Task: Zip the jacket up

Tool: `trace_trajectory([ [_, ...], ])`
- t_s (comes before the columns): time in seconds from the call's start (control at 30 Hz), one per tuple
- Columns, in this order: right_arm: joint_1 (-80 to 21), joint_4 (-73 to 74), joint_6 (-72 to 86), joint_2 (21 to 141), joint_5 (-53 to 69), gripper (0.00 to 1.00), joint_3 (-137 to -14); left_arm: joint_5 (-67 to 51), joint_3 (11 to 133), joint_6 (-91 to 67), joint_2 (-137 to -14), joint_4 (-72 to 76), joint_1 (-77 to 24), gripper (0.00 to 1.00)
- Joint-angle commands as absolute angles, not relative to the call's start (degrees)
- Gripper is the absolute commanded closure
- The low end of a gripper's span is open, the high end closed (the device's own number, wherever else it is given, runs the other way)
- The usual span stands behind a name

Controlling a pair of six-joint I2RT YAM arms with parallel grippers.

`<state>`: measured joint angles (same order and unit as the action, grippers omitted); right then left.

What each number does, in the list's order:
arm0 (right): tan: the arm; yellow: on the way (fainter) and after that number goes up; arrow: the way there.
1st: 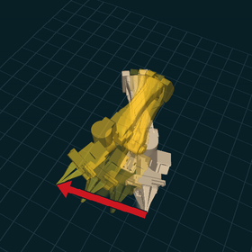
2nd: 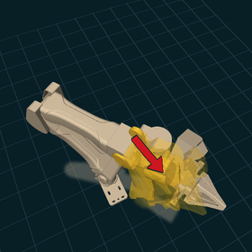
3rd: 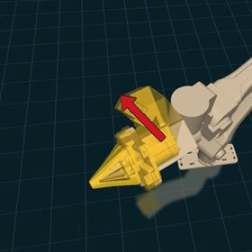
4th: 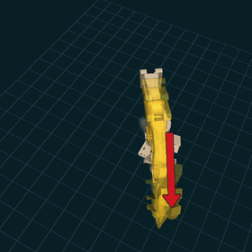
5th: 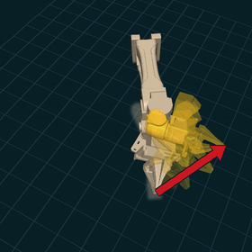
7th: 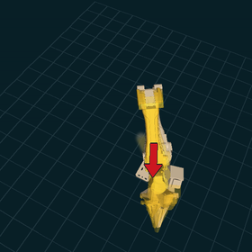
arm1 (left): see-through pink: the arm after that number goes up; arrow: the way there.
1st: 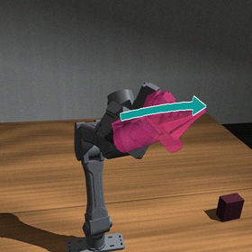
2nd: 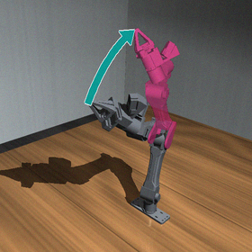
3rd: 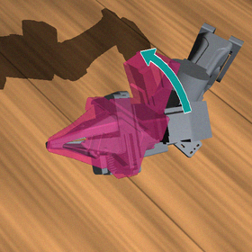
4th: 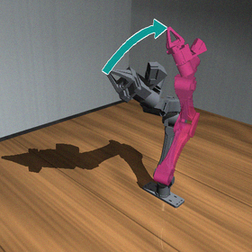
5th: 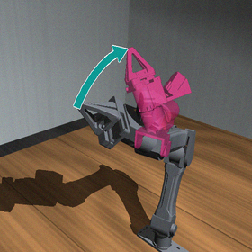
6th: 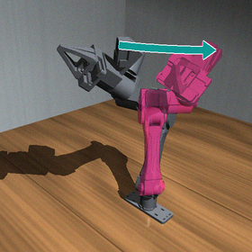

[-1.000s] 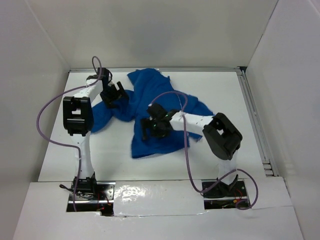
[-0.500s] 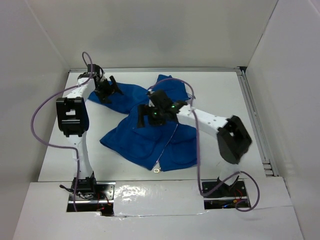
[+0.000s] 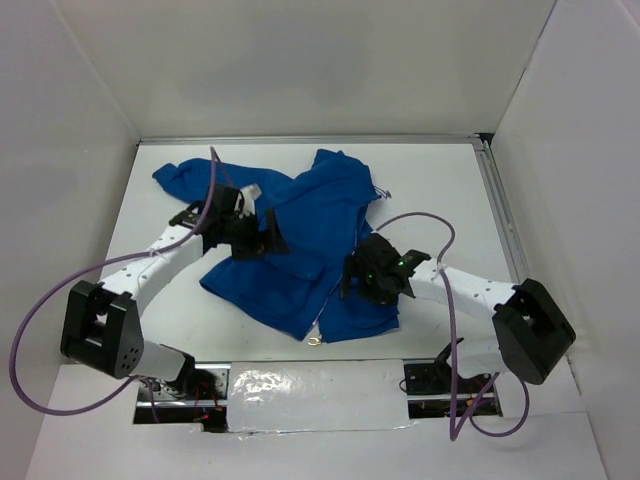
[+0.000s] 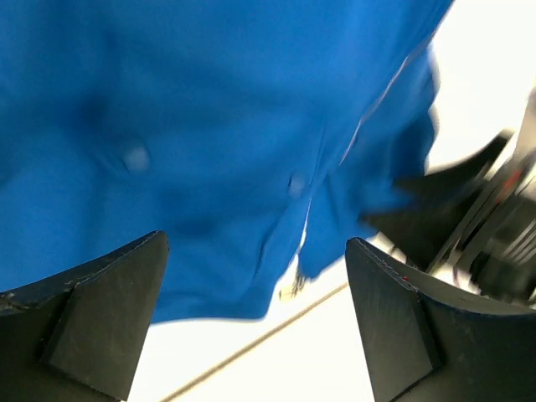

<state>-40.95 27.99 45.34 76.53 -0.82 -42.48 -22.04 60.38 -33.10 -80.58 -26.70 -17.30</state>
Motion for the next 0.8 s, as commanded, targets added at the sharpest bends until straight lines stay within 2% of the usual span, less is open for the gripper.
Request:
trace_trajectory([
  [0.0,-38.4,27.0,48.4,76.4,-2.8,0.00,-41.2,-27.3,56.0,-33.2,-81.3,-23.9,-19.9,0.01],
  [0.1,-34.1,26.3,46.1,81.4,-2.5,0.00,-43.7,-30.8,54.3,-32.9,-84.0,-22.2,-24.1,0.01],
  [0.2,-29.8,26.3,43.4,88.6,-1.4,0.00,-48.2,-29.1,55.2,-32.6,-90.1,-21.4,-26.5,0.01],
  [0.4,-24.2,27.3,39.6,98.2,-1.9,0.00,-59.8,-31.3,58.7,-31.6,-100.6,-19.4,-24.8,0.01],
  [0.5,-19.9,26.5,37.7,102.9,1.6,0.01,-65.1,-31.3,64.7,-30.8,-107.0,-19.0,-22.8,0.01],
  [0.6,-17.8,25.2,34.5,104.2,2.4,0.01,-69.6,-30.9,72.6,-28.9,-110.6,-19.9,-21.3,0.01],
  [0.77,-18.9,26.7,30.1,94.9,-6.3,0.00,-74.3,-30.9,84.0,-26.7,-113.2,-23.9,-21.4,0.01],
])
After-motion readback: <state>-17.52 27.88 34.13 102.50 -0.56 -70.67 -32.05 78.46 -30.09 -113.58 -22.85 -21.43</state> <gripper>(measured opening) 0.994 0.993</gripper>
